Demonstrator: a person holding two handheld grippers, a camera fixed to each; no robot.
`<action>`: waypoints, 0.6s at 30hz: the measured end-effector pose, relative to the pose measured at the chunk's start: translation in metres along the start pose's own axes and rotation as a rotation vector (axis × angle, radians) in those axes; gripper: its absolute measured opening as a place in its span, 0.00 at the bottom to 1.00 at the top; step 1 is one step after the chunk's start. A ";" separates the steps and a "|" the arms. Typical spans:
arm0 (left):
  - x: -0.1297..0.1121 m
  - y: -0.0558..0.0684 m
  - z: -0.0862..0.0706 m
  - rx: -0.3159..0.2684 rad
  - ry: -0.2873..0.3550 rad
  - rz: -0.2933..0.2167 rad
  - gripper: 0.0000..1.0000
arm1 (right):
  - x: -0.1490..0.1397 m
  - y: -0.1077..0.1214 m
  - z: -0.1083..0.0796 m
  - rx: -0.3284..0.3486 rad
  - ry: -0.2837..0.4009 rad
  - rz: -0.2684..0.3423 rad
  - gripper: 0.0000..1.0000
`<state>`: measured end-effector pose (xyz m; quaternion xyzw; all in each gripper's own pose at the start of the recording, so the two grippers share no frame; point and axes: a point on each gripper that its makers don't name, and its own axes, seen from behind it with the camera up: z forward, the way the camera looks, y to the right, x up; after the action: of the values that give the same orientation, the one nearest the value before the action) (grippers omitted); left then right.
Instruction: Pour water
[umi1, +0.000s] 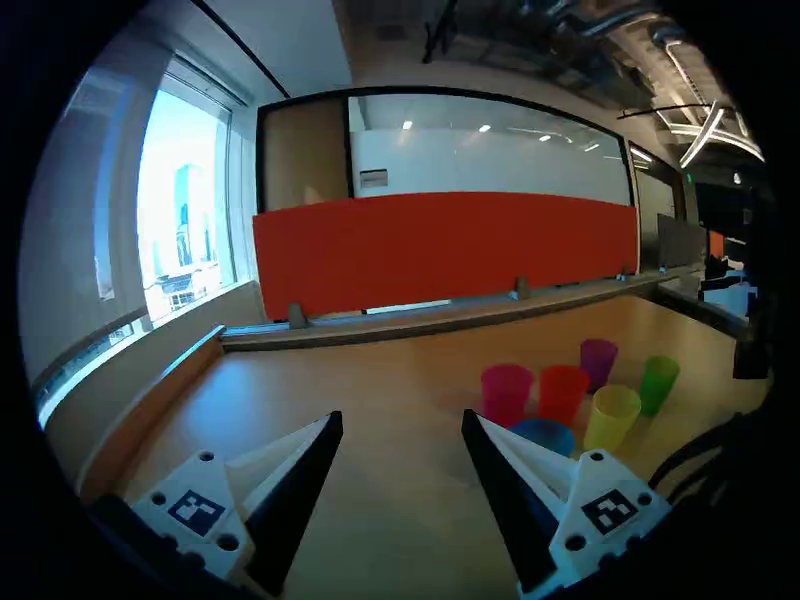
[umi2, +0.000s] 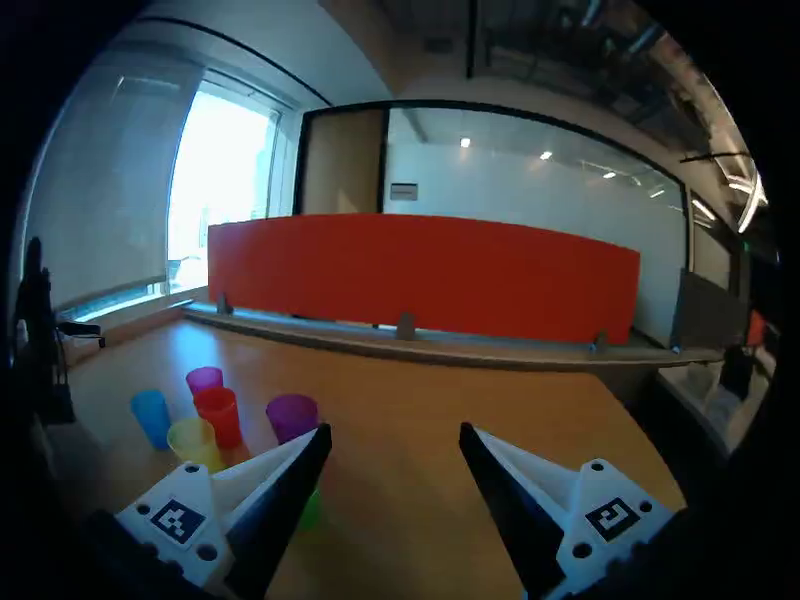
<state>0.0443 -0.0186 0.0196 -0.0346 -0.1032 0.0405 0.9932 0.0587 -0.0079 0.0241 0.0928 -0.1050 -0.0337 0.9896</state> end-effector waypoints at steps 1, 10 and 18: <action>0.003 -0.001 -0.001 0.009 0.015 -0.008 0.88 | 0.002 0.001 -0.001 -0.010 0.012 0.005 1.00; 0.029 -0.008 -0.012 0.060 0.130 -0.055 0.88 | 0.024 0.018 -0.011 -0.111 0.140 0.050 0.99; 0.041 -0.009 -0.018 0.090 0.189 -0.081 0.88 | 0.042 0.023 -0.024 -0.158 0.239 0.080 0.99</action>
<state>0.0882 -0.0246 0.0109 0.0106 -0.0085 0.0014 0.9999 0.1060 0.0150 0.0134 0.0138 0.0129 0.0090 0.9998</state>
